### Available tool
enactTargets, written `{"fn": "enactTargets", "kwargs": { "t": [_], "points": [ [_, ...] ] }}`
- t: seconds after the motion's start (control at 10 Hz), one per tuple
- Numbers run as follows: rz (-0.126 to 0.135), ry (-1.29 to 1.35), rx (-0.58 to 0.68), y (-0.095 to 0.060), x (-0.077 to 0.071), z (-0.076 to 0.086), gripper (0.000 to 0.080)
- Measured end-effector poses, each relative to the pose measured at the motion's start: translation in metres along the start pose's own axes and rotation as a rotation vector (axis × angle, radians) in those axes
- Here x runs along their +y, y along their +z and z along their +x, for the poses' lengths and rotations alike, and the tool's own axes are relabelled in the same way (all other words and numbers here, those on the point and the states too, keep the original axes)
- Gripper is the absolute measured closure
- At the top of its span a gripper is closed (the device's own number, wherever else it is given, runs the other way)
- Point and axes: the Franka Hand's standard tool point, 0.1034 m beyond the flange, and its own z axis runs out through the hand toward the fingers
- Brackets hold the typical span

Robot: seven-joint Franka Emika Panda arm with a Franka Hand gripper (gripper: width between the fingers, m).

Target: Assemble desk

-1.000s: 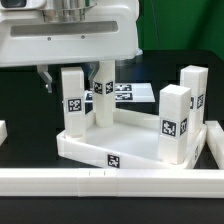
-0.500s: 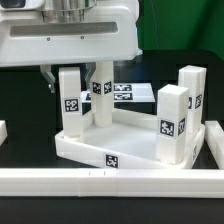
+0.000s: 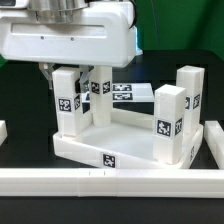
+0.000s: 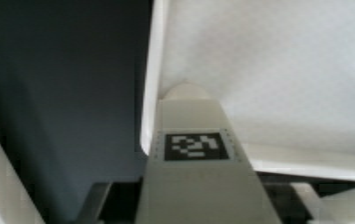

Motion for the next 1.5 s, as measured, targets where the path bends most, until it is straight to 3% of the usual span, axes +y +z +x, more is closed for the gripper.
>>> {"fn": "enactTargets", "kwargs": {
  "t": [0.5, 1.3, 1.4, 1.5],
  "points": [
    [0.060, 0.515, -0.011, 0.0011, 0.0007, 0.0020, 0.0511],
    [0.059, 1.091, -0.028, 0.0025, -0.0025, 0.0039, 0.0509],
    [0.058, 1.101, -0.029, 0.0029, -0.0026, 0.0036, 0.0419],
    [0.058, 1.042, -0.027, 0.0031, -0.0024, 0.0035, 0.0227]
  ]
}}
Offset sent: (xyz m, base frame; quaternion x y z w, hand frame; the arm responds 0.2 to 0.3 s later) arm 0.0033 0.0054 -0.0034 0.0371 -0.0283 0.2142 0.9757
